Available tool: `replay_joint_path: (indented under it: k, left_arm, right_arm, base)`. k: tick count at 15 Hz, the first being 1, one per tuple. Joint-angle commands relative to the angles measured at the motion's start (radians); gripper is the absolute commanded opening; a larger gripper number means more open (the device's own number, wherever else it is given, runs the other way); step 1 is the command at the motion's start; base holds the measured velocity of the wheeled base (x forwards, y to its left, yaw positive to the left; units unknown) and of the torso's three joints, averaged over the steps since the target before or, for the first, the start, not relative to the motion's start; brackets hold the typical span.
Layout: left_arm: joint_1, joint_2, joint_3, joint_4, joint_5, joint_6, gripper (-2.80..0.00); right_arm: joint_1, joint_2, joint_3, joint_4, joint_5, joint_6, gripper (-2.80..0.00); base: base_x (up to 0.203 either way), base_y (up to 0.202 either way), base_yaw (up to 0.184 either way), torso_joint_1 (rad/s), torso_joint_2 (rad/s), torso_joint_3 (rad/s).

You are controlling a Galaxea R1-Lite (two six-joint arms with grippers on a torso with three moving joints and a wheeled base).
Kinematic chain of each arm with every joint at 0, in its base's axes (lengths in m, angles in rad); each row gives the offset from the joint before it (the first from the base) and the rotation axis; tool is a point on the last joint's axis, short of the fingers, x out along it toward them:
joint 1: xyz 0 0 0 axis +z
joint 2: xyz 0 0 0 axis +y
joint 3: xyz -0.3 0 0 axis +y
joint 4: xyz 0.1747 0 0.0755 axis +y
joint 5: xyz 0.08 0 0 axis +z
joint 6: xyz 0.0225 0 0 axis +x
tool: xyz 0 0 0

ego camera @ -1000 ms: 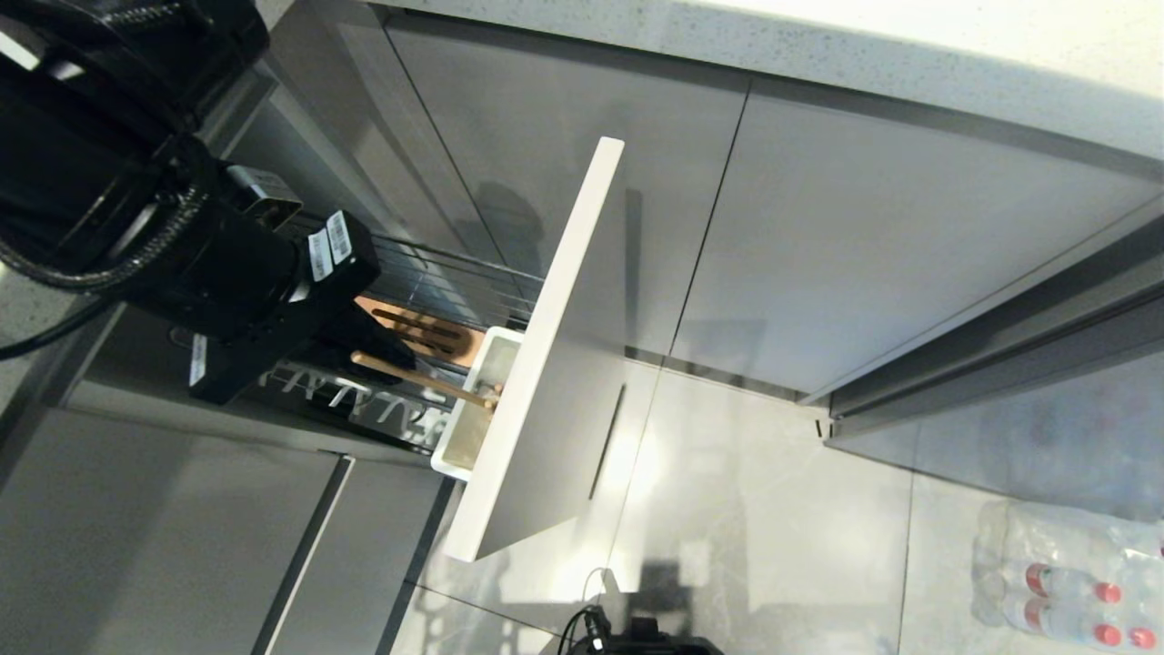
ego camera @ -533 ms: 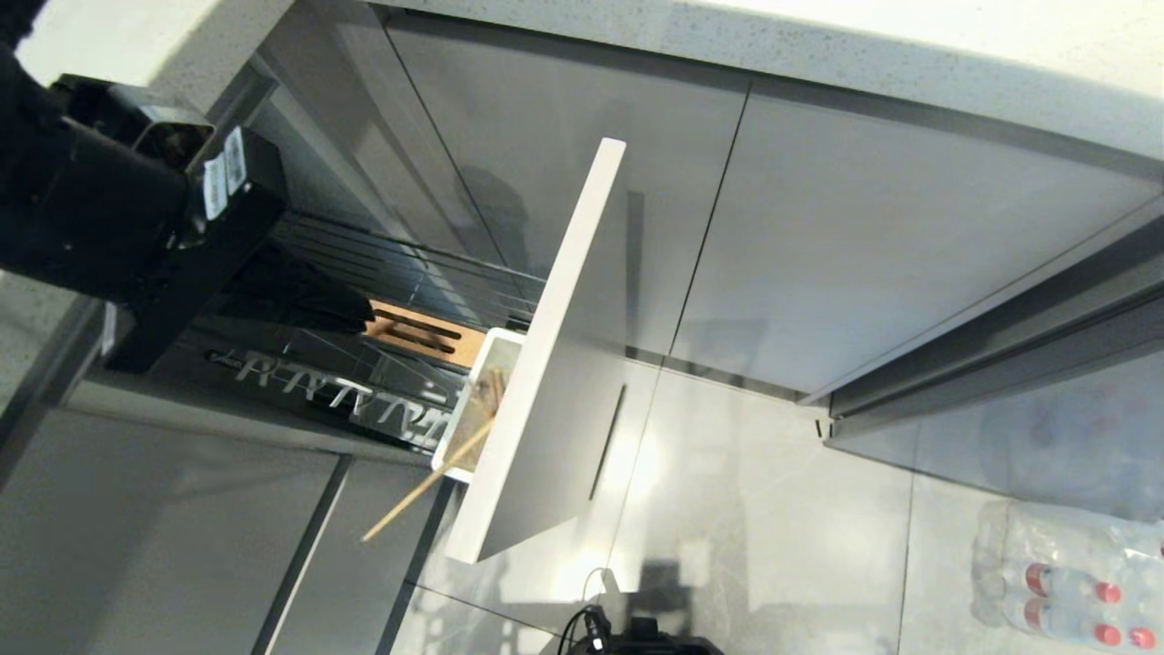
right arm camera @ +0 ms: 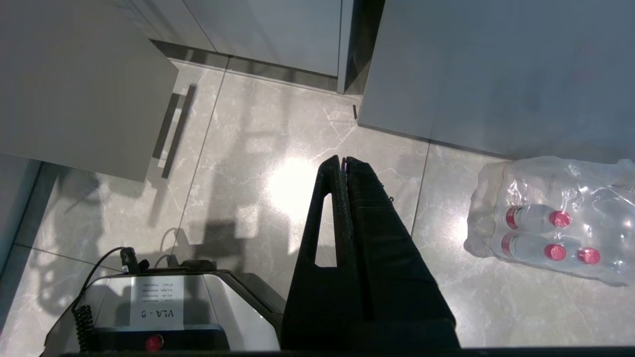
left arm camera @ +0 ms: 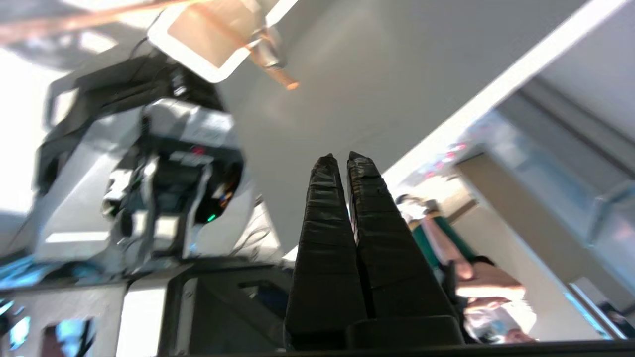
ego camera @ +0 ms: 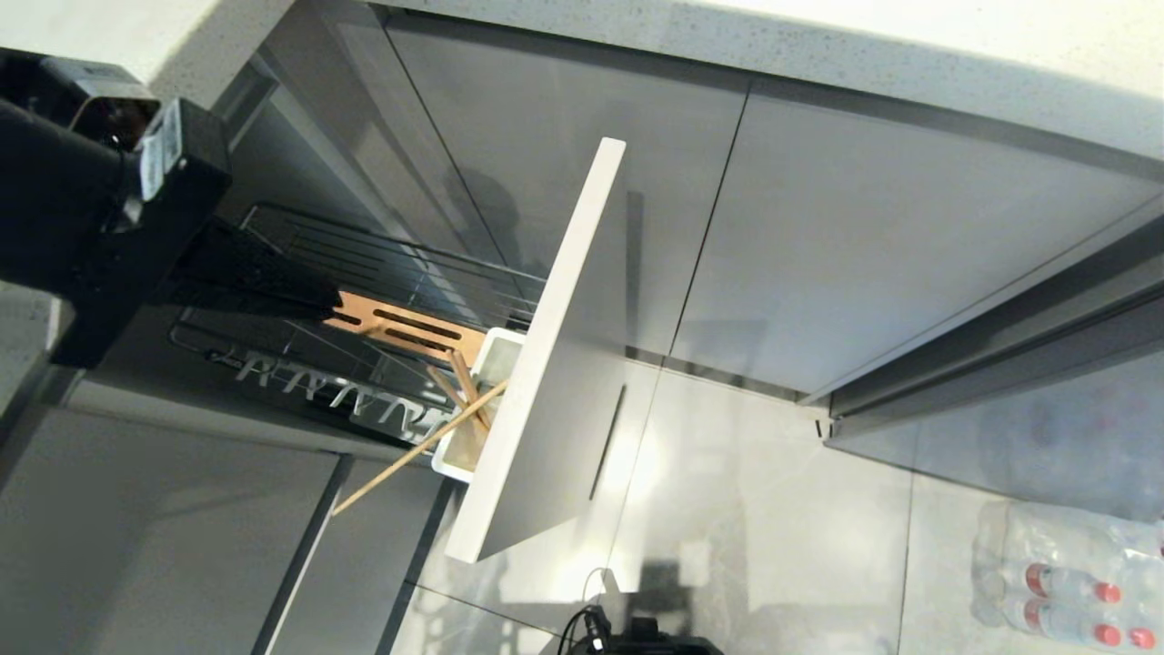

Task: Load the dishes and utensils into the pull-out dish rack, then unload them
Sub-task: Take the chopsticks out of the cupboard

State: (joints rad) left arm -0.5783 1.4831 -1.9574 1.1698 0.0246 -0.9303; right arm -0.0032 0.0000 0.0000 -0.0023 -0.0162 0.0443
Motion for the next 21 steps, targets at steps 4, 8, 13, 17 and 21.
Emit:
replay_joint_path:
  k: [4, 8, 13, 17, 21]
  left_arm:
    - [0.005, 0.147, 0.000, 0.102, 0.072, -0.004, -2.80]
    - [0.009, 0.186, 0.017, 0.139, 0.162, 0.002, -2.80]
    - [0.039, 0.251, 0.055, 0.140, 0.163, 0.002, -2.80]
    - [0.064, 0.284, 0.058, 0.126, 0.161, 0.001, 0.00]
    - [0.105, 0.325, 0.060, 0.088, 0.158, -0.002, 0.00]
  right_arm:
    - [0.000, 0.001, 0.000, -0.001, 0.000, 0.001, -2.80]
    - [0.000, 0.001, 0.000, 0.000, 0.000, 0.000, -2.80]
    - [0.000, 0.001, 0.000, -0.001, 0.000, 0.000, -2.80]
    - [0.000, 0.000, 0.000, -0.001, 0.000, 0.000, -2.80]
    - [0.000, 0.001, 0.000, -0.001, 0.001, 0.000, -2.80]
  base:
    - [0.000, 0.000, 0.000, 0.000, 0.00, 0.000]
    - [0.000, 0.000, 0.000, 0.000, 0.00, 0.000]
    - [0.000, 0.000, 0.000, 0.000, 0.00, 0.000]
    - [0.000, 0.000, 0.000, 0.000, 0.00, 0.000]
    - [0.000, 0.000, 0.000, 0.000, 0.00, 0.000]
